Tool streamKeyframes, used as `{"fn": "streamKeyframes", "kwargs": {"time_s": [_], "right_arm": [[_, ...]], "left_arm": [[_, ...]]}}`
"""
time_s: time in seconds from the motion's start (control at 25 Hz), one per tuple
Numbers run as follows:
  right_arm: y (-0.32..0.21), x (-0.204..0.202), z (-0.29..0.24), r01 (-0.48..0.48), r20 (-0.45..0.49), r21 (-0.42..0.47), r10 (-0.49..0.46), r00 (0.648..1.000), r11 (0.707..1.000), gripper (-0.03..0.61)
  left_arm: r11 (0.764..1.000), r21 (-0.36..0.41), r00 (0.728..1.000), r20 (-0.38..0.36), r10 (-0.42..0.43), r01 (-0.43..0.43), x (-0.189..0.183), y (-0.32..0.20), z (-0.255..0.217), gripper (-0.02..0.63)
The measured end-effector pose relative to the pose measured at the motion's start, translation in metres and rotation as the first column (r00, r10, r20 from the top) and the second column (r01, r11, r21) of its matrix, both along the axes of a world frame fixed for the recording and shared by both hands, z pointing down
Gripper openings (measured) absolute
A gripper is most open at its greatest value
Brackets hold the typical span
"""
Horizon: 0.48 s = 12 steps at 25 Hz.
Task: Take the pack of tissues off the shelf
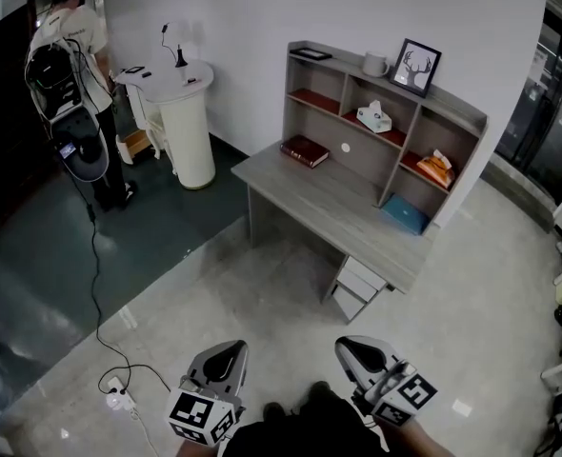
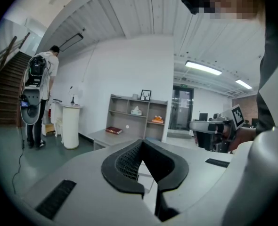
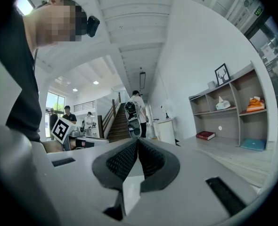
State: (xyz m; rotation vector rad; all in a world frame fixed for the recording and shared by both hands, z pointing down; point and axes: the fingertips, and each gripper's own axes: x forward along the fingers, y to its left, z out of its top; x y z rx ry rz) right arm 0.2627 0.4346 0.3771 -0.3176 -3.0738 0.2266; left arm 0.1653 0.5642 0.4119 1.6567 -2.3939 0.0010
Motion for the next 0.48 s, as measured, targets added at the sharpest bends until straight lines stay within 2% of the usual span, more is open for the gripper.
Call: {"fn": "streamKeyframes", "kwargs": {"time_s": [0.2,0.48], "right_arm": [[-0.014,-0.016,0.009,-0.023,-0.016,-0.039,0.022,1.000,0.999,0.017],[-0.052,-0.057,0.013,-0.005,-0.016,-0.050,0.004,1.000,0.999,0.018]], "left_arm": [[1.000,-0.010,1.000,-0.020,0.022,-0.022,-0.013,-0.013,0.008,0.011],[0.999,-0.027,1.000,-0.020,0.023,-0.024,-0.051,-0.054,0.012,0.011]]}}
